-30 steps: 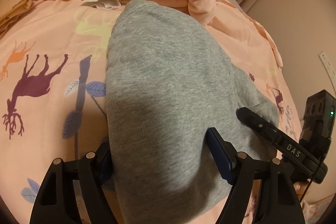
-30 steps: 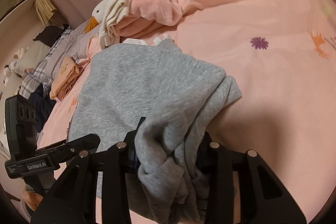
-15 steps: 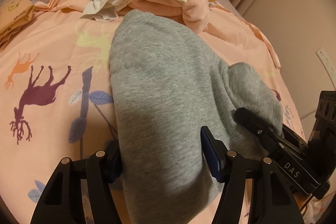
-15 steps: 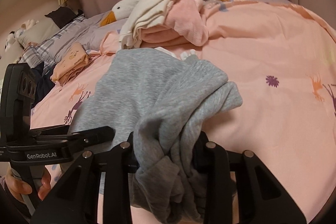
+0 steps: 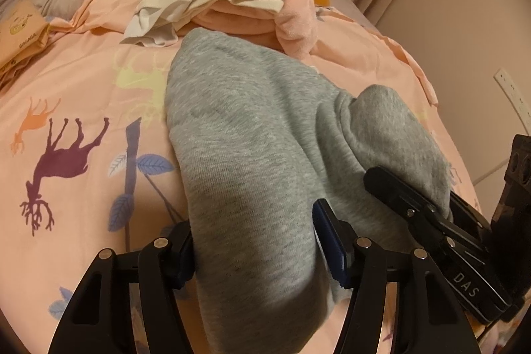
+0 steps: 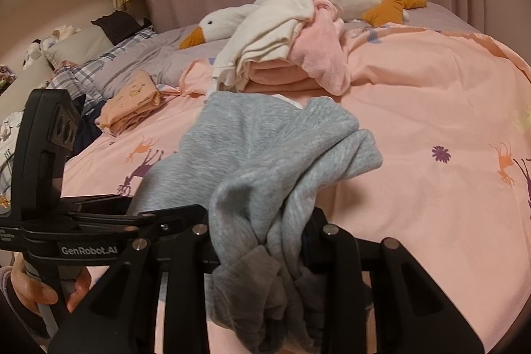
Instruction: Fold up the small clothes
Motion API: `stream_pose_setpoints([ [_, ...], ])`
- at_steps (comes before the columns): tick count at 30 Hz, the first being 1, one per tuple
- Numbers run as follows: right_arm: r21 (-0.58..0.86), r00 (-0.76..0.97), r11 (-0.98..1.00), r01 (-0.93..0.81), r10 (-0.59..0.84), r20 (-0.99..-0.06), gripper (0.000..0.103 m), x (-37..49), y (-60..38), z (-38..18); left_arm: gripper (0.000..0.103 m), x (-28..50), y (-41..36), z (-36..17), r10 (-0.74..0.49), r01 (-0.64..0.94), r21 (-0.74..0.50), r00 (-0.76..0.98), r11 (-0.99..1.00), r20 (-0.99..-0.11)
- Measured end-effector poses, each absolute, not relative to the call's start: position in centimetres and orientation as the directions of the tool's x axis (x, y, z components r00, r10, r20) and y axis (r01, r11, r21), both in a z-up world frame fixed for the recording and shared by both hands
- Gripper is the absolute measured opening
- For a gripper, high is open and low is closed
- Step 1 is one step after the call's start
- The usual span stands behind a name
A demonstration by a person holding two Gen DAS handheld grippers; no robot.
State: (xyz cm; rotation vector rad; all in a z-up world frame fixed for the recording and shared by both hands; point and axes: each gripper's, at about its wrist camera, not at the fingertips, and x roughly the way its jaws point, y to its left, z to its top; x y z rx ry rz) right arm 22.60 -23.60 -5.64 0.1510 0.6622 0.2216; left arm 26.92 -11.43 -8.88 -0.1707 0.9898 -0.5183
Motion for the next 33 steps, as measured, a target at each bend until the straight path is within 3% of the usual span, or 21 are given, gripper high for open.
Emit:
stream_pose_setpoints([
  [33, 0.226, 0.790, 0.935, -0.273, 0.352, -0.501, 0.029, 21.7, -20.5, -3.8, 0.062, 26.3, -9.4, -7.1, -0.480, 0.358, -0.333, 0.493, 0.872, -0.726],
])
